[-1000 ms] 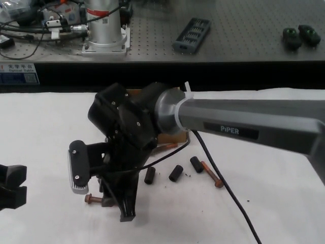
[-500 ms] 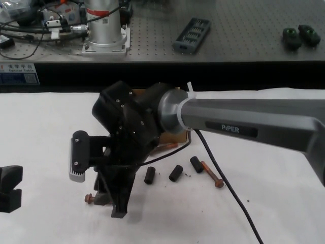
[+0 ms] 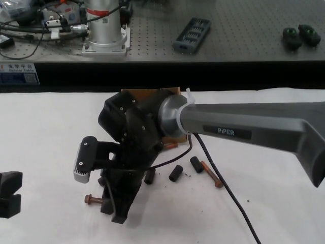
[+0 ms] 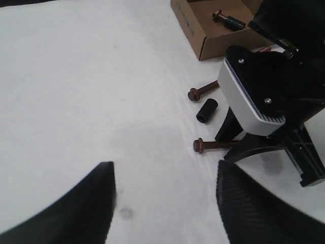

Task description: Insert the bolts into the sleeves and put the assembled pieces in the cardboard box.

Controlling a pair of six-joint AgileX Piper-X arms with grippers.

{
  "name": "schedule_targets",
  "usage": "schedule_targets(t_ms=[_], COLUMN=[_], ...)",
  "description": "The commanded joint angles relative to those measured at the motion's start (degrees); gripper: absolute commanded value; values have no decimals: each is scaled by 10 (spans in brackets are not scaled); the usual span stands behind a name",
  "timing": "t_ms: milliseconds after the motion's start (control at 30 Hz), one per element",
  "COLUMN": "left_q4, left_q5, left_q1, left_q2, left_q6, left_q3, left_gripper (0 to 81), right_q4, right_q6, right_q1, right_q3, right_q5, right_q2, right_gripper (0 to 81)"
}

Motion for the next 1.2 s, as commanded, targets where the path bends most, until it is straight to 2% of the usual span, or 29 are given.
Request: schedule_targets(t_ms=[0, 67, 167, 233, 333, 367, 467, 733, 867, 933, 1167], left_q4=[8, 24, 37, 37, 38, 41, 59, 119, 108, 103, 70], left_q5=[0, 0, 0, -1, -1, -1, -1, 1, 4, 28, 77], left_q1=[2, 2, 2, 2, 2, 2, 2, 2, 2, 2, 2], left_q2=[-5, -5, -5, -5, -5, -5, -5, -5, -5, -1, 41], left_q6=[-15, -18, -18, -18, -18, -18, -18, -83, -144, -166, -214], left_q3=[-13, -27, -48, -59, -70, -73, -83, -117, -122, -121, -121], left_gripper=[435, 435, 435, 435, 435, 435, 435, 435, 428, 417, 410], right_q4=[24, 24, 24, 24, 24, 24, 24, 29, 29, 28, 11], right_q6=[18, 21, 21, 26, 52, 60, 107, 392, 542, 620, 822], right_q1=[-3, -3, -5, -5, -5, -5, -5, -8, -8, -8, 12], right_q3=[3, 4, 4, 4, 4, 4, 4, 4, 4, 4, 5], right_q5=[7, 38, 42, 42, 54, 58, 71, 115, 189, 219, 222], right_q2=[6, 6, 6, 6, 6, 6, 6, -12, -39, -53, -68], right_gripper=[240, 240, 231, 178, 12, 44, 37, 37, 37, 37, 37])
